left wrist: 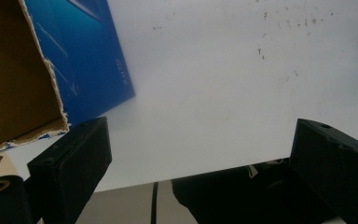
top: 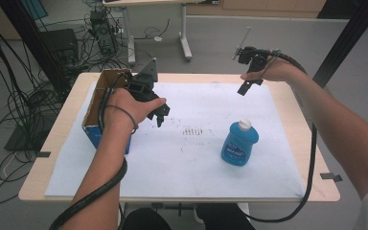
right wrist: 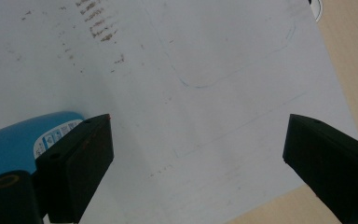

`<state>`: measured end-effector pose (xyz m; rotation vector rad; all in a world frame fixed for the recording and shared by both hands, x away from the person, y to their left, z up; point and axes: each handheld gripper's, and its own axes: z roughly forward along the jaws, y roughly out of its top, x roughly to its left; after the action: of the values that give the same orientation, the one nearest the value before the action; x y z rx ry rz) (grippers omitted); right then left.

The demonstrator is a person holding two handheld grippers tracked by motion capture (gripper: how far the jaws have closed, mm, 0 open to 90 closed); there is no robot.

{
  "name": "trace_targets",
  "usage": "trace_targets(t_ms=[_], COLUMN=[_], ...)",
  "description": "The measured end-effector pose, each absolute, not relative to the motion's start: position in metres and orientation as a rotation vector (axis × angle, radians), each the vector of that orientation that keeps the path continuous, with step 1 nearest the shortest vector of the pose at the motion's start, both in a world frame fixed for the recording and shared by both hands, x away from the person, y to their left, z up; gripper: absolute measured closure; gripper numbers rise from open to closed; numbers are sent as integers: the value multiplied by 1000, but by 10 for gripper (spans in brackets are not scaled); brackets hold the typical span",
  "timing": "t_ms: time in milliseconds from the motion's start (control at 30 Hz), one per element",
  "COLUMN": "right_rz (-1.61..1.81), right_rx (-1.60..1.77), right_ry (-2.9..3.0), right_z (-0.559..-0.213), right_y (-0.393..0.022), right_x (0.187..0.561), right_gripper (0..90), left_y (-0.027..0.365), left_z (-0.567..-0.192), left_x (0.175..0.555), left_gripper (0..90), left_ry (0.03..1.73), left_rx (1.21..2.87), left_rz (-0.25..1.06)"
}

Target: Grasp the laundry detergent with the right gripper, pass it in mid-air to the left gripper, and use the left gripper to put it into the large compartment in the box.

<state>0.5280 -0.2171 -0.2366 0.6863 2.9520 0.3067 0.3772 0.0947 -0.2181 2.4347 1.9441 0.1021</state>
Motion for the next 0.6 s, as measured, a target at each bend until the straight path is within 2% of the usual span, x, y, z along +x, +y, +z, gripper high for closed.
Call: trace_targets(t_ms=[600], right_rz=[307], right_rx=[695], right_ry=[2946], right_z=[-235], right_y=[-220], right_x=[526], right_gripper=[85], left_y=[97], left_z=[-217], left_x=[375], left_gripper=[58], left_ry=[1952], left_rx=[2427], left_rz=[103])
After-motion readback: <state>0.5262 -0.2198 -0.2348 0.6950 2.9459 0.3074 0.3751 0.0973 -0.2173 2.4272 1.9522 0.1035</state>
